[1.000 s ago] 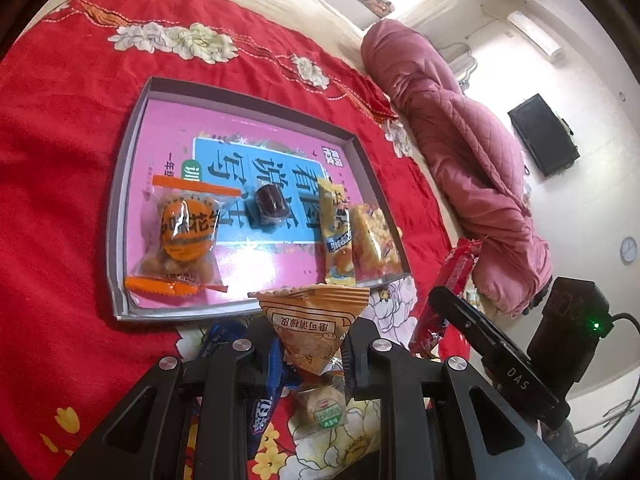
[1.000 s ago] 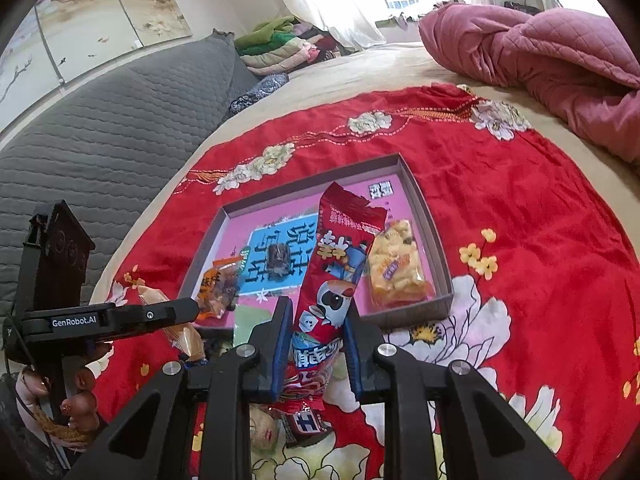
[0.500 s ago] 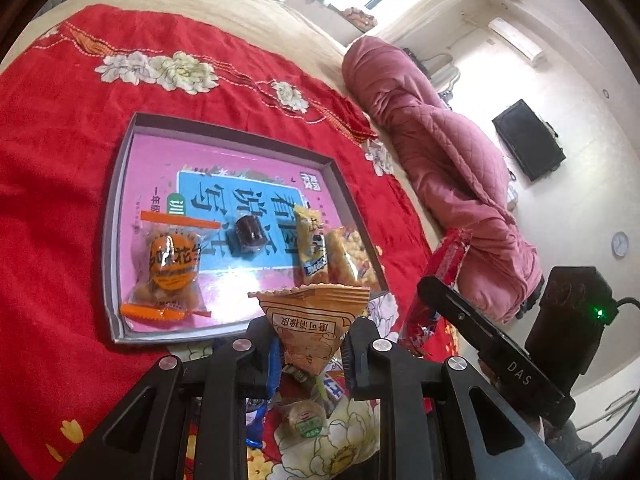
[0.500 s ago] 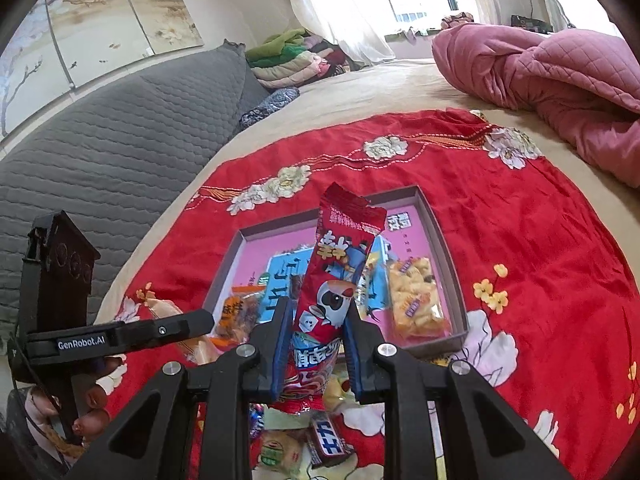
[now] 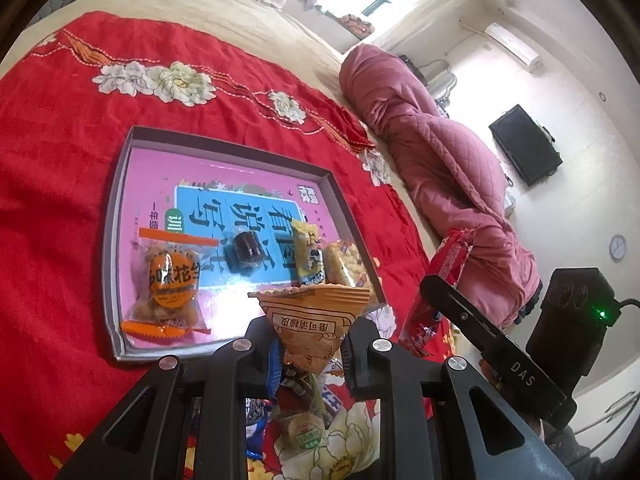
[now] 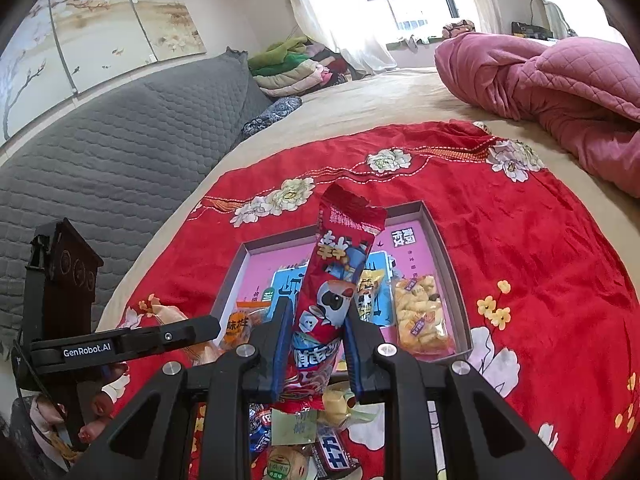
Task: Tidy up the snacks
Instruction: 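Carry beige packet with left tool while right tool carries candy stick toward tray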
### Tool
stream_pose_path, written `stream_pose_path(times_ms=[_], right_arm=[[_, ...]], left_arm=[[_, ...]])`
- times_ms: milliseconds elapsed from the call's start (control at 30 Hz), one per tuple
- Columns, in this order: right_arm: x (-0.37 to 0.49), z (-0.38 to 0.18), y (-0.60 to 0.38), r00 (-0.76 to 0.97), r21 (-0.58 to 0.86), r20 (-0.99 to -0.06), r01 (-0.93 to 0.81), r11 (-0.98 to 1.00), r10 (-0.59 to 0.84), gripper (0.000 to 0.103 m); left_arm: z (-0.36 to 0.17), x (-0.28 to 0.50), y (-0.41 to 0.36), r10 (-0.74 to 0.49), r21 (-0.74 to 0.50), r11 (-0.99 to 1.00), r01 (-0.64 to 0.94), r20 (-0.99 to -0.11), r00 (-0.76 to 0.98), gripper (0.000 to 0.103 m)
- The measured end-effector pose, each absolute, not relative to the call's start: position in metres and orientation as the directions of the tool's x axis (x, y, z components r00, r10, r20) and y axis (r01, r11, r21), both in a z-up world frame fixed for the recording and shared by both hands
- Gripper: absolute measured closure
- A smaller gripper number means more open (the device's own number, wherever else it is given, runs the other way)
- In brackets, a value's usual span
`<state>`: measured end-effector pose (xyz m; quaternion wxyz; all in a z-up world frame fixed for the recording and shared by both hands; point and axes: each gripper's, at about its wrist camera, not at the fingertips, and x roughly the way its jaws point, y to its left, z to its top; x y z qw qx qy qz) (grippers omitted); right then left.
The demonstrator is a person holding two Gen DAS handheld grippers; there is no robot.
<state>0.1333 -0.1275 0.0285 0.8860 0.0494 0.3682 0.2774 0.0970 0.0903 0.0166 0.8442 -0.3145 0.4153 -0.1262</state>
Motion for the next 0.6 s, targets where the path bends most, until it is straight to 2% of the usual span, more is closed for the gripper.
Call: stream_pose_path(times_ms=[600], right_arm=[[0.15, 0.031, -0.12, 0.594, 0.296, -0.606, -0.449, 0.843, 0.529, 0.079]], left_arm=[[-0.002, 0.117, 0.104, -0.441, -0.619, 0.778, -0.107, -0.66, 0.608, 0.079]])
